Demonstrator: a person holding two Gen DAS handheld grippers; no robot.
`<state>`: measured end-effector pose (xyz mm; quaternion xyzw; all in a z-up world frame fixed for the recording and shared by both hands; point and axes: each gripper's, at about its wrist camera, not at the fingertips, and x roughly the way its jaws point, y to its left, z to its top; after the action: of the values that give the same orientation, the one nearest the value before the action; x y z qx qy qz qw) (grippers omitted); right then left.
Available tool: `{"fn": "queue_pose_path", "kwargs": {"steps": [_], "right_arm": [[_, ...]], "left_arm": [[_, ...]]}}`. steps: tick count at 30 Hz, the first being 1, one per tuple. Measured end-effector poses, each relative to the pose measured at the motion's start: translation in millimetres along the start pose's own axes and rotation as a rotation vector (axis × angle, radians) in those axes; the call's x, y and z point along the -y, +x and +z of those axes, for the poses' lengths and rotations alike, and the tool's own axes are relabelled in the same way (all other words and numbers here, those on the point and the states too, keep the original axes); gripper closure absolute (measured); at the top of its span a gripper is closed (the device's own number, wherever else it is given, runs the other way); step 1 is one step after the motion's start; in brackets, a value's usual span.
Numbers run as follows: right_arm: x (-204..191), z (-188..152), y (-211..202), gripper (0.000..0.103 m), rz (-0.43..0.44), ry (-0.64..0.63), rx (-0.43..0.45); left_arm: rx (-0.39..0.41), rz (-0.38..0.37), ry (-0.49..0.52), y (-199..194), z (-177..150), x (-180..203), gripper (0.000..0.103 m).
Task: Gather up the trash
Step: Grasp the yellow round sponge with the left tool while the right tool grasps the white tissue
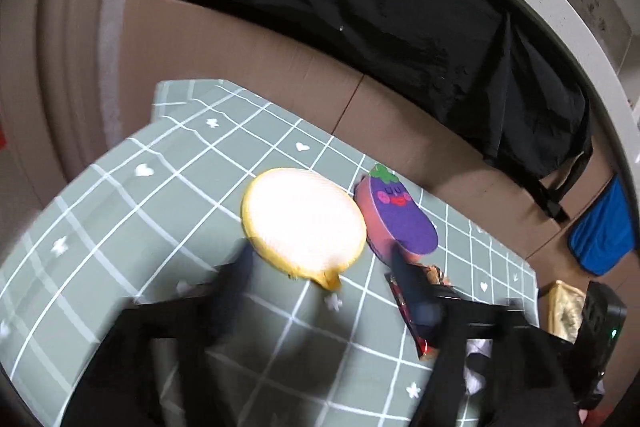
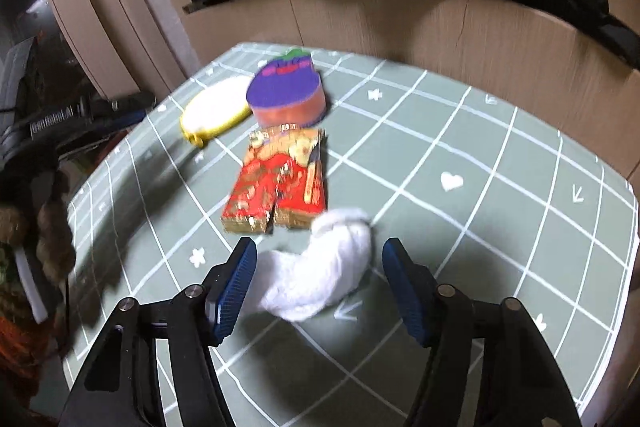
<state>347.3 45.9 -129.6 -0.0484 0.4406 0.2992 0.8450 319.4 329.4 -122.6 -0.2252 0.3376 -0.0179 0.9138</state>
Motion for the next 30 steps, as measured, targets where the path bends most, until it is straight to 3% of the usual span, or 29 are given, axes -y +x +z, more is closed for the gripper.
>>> {"fn": "queue_pose_path", "kwargs": {"steps": [5, 8, 13, 15, 17, 19, 20, 22, 23, 24, 28, 30], "right_arm": [[8, -7, -5, 0.041, -0.014, -0.016, -0.007], [9, -8, -6, 0.039, -0.004, -0.012, -0.014], [2, -7, -1, 0.022, 0.015, -0.042, -0.031], [-2, -7, 2, 0.008, 0.03, -0.05, -0.041], [-7, -4, 6, 0.001, 0.035, -0.064, -0.059], [-8, -2, 7, 0.001, 0.032, -0.063, -0.055], [-7, -1, 6, 0.005, 0.033, -0.053, -0.044], [-2, 3, 3, 0.03, 0.025, -0.029, -0.02], [-1, 5, 2, 0.068, 0.039, -0.021, -0.019], [2, 7, 2, 0.088, 0.078, -0.004, -0.034], [1, 13, -4, 0.088, 0.118, 0.023, -0.001], [2, 21, -4, 0.088, 0.187, 0.062, 0.019]], "left_arm": [[-0.116, -0.054, -0.011, 51, 33, -28, 0.022], [-0.178, -0.03, -0.039, 85, 48, -38, 0.022], [-0.179, -0.009, -0.025, 96, 51, -30, 0.023], [-0.183, 0.014, 0.001, 95, 46, -23, 0.023], [-0.19, 0.03, 0.022, 92, 40, -17, 0.027], [-0.192, 0.042, 0.045, 90, 35, -12, 0.031], [-0.191, 0.046, 0.056, 89, 32, -10, 0.031], [-0.187, 0.046, 0.071, 86, 27, -6, 0.031], [-0.186, 0.032, 0.071, 84, 24, -5, 0.031], [-0.188, 0.02, 0.067, 83, 25, -5, 0.031], [-0.22, -0.081, -0.005, 78, 21, -10, 0.033], [-0.234, -0.126, -0.049, 74, 20, -13, 0.033]]}}
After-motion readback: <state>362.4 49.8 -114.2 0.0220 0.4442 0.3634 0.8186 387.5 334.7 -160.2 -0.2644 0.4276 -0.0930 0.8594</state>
